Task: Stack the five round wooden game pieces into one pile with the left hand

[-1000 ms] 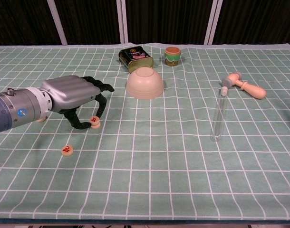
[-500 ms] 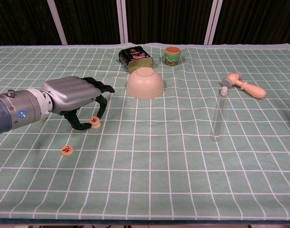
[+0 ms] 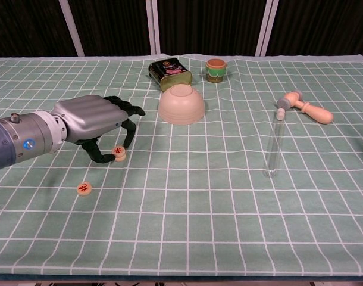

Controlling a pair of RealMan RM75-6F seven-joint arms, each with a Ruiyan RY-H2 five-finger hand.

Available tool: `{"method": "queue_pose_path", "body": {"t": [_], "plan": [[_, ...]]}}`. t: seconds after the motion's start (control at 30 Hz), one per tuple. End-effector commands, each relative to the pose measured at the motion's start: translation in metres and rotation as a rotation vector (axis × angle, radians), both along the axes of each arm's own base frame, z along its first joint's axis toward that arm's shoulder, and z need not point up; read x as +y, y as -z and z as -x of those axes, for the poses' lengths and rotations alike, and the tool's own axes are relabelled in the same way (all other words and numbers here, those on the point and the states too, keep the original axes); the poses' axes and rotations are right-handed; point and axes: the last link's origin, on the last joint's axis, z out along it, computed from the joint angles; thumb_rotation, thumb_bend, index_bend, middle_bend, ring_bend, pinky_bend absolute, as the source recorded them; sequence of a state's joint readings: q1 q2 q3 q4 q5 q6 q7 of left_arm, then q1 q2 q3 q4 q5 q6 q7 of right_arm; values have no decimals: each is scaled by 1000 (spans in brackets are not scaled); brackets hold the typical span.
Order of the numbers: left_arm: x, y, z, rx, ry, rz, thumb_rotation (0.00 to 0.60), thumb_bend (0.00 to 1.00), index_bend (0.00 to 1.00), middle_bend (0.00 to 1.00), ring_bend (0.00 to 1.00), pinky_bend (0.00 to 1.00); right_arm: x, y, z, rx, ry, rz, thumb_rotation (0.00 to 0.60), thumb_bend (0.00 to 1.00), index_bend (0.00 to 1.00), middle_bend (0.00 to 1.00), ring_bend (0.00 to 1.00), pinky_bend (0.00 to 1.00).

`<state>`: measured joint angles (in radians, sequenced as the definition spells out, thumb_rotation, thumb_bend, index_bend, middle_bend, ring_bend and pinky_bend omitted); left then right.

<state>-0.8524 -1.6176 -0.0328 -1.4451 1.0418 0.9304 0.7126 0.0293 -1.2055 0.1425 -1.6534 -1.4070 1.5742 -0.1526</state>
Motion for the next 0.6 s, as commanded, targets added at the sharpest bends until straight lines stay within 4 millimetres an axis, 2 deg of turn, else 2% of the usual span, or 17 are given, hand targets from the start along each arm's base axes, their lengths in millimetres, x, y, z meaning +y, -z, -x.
{"method": "queue_pose_path", "body": {"t": [0.03,0.6], "plan": [[0,0,0,1,-2,1,600,315,433,28,0,0,0,0,0,0,2,-1,600,232,89,13,0,0],[-6,-11,-1,-11,14,-21,600,315,412,22,0,0,0,0,0,2,5,2,600,232,90,13,0,0]]}}
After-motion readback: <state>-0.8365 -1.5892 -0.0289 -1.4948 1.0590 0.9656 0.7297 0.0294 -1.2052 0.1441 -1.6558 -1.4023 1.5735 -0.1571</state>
